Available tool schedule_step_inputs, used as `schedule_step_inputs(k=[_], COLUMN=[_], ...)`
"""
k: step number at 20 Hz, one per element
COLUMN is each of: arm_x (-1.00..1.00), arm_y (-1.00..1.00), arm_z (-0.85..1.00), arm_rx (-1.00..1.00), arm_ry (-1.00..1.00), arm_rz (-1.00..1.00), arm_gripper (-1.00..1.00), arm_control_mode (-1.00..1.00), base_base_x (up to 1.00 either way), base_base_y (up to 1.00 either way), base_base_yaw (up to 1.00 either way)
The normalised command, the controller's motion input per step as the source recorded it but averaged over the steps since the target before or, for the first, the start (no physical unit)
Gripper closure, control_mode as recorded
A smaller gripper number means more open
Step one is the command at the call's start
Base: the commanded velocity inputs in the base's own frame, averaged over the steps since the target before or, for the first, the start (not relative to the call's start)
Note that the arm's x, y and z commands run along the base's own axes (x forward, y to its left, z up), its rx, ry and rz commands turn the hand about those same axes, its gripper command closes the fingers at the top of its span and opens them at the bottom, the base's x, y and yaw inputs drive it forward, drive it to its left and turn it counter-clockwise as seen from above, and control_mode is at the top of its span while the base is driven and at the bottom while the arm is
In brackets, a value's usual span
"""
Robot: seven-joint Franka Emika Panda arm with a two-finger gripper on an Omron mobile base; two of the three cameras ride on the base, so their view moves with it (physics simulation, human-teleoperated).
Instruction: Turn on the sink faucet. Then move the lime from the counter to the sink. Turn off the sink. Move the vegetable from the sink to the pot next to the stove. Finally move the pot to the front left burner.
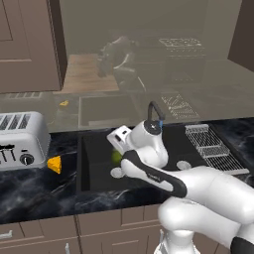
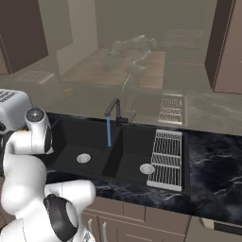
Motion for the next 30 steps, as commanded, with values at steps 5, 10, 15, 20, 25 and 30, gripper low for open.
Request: schedule_step_inputs(k=[5,10,15,20,25,30], arm_x=[0.55,0.49,0.24,0.0,0.02,0.02], arm_y=[-0.17,-0.07,-0.01,0.0,0.0,-0.03], arm_z=[0.0,-0.07,-0.31,-0.32,-0.14,-0.03], arm_rx=[-0.18,-0.15,-0.16,-0.15,-0.05,0.0], arm_ry=[0.0,0.0,0.0,-0.02,0.0,0.0], arm_rz=[0.12,0.18,0.2,0.18,0.12,0.02], arm_gripper=[1.0,1.0,1.0,1.0,1.0,1.0], arm_control_mode=[-1.0,-1.0,-1.0,-1.0,-1.0,-1.0], base_base_x=[0.0,0.0,0.0,0.0,0.0,0.0], base_base_y=[0.0,0.0,0.0,0.0,0.0,0.0], base_base_yaw=[0.0,0.0,0.0,0.0,0.0,0.0])
